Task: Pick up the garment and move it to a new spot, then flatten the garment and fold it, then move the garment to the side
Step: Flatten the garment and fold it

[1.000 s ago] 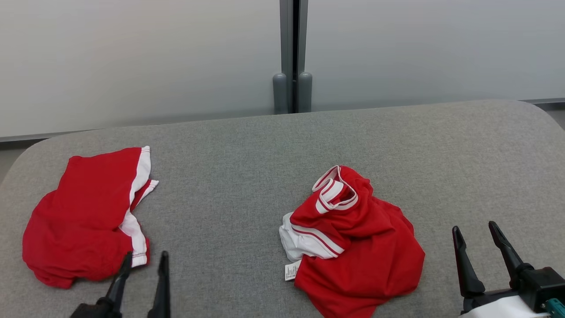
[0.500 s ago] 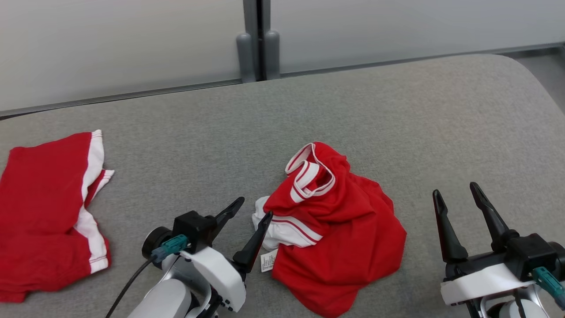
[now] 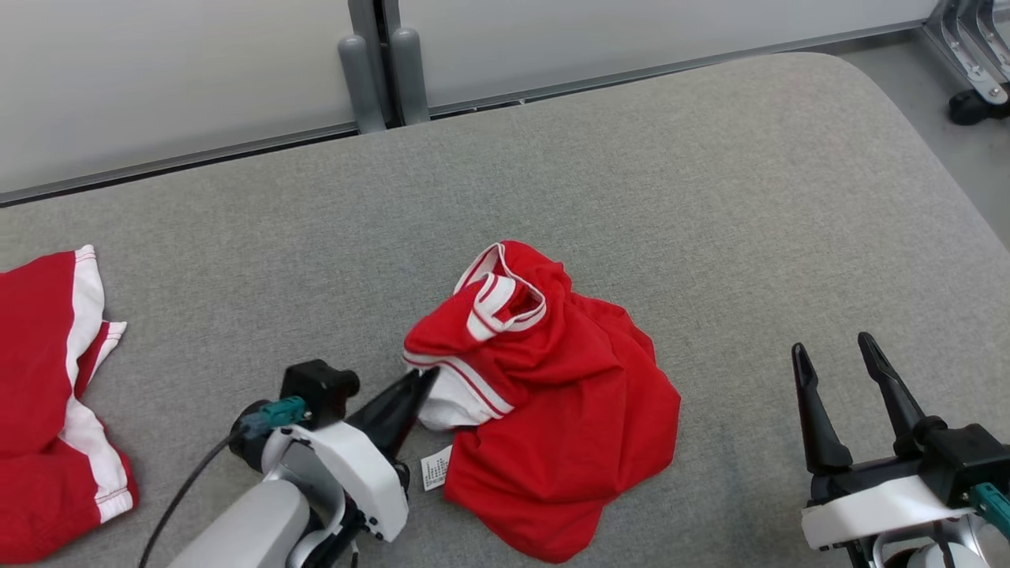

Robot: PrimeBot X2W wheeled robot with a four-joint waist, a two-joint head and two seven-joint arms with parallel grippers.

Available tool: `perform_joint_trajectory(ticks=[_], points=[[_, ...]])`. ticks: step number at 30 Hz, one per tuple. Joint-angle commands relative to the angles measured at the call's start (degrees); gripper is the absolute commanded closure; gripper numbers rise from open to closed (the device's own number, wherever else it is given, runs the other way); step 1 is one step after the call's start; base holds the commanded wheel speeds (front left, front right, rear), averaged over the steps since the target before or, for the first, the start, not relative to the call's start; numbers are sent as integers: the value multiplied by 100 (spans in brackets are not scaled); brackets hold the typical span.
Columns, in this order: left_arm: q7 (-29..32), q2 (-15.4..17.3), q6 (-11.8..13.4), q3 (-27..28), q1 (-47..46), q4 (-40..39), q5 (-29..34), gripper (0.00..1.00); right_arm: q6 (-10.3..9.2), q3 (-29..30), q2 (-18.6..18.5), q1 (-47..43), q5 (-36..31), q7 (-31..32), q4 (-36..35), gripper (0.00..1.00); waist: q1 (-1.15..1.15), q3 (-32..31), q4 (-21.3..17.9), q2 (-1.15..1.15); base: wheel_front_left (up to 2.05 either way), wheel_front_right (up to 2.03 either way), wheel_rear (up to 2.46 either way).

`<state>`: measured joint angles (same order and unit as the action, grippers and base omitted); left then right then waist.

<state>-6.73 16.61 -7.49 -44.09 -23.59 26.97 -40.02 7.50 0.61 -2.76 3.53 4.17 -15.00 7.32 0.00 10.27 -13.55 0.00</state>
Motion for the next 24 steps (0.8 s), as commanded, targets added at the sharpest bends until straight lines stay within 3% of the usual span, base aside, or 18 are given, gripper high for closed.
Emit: perform_joint_trajectory(ticks=[1, 5, 6, 10, 17, 21, 24], points=[[-60, 86, 4, 102, 10, -141, -92, 100, -1, 34, -26, -53, 19, -28, -4, 0, 0, -65, 74, 0, 0, 0, 0], [-200, 502, 265, 441, -102, -1031, -36, 100, -1, 52, -26, -127, -36, -28, 0, 0, 0, -205, 339, 0, 0, 0, 0], [-138, 724, 461, 633, -217, -1537, 3, 100, -1, 14, -28, -136, -57, -28, 7, 0, 0, -276, 467, 0, 0, 0, 0], [247, 1131, 713, 980, -551, -2273, -69, 100, -1, -79, -28, -107, -99, -28, 20, 0, 0, -421, 690, 0, 0, 0, 0], [1110, 1735, 735, 1288, -1528, -2928, 29, 100, -1, -247, -29, 25, -163, -28, 72, 0, 0, -599, 761, 0, 0, 0, 0], [1442, 1745, 688, 1272, -2121, -3053, 122, 100, -1, -276, -29, 29, -161, -28, 103, 0, 0, -659, 715, 0, 0, 0, 0], [1661, 1558, 673, 1126, -2446, -3029, 172, 100, -1, -302, -28, 47, -122, -28, 121, 0, 0, -677, 620, 0, 0, 0, 0]])
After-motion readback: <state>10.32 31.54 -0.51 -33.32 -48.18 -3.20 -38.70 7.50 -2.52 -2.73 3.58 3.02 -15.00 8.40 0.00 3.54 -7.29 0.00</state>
